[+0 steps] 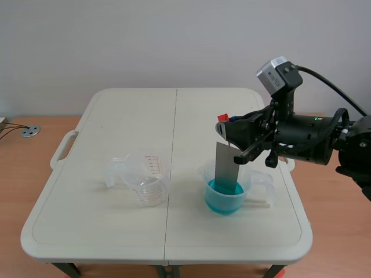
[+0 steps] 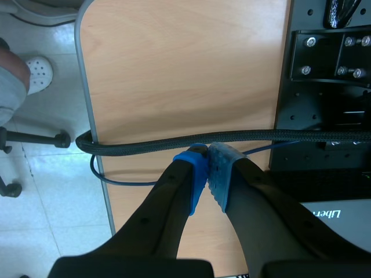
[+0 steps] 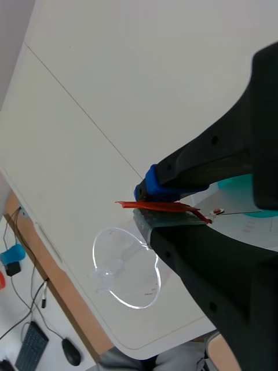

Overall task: Hold the metal plate by the orange handle, dip it into the blue solution, take it out and point at it, then put the plate back in the beaker on the left.
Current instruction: 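Hold the plate still in the solution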

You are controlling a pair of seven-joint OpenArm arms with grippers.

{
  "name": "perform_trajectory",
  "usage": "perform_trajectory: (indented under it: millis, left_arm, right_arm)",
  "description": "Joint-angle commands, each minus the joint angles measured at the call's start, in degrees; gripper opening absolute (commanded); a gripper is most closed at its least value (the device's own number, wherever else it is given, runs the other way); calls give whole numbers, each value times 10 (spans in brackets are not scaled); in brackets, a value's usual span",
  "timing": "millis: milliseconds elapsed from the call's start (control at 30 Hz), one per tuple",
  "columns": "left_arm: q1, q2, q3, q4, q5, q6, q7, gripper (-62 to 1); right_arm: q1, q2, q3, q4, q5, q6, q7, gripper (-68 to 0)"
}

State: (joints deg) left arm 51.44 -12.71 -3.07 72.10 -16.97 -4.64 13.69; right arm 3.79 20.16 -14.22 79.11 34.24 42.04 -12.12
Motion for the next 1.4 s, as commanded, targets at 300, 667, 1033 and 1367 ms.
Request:
perform_trajectory:
  millis: [300,667,1033,1367]
  left_arm:
    - [6,-2,0,6,0,-2,-1,-577]
    - [6,-7,-2,7,0,-2,-5,-577]
    - [6,-38,-55,43,1,-3,-81,-577]
    - [4,-112,-116,102,0,-7,-169,-577]
  right_arm:
    - [-32,42,5,130,10,7,-10,-664]
    - [-51,86,47,216,69,7,-13,-664]
    - [-51,117,71,257,118,7,-19,-664]
    - [-51,120,92,284,134,7,-23,-664]
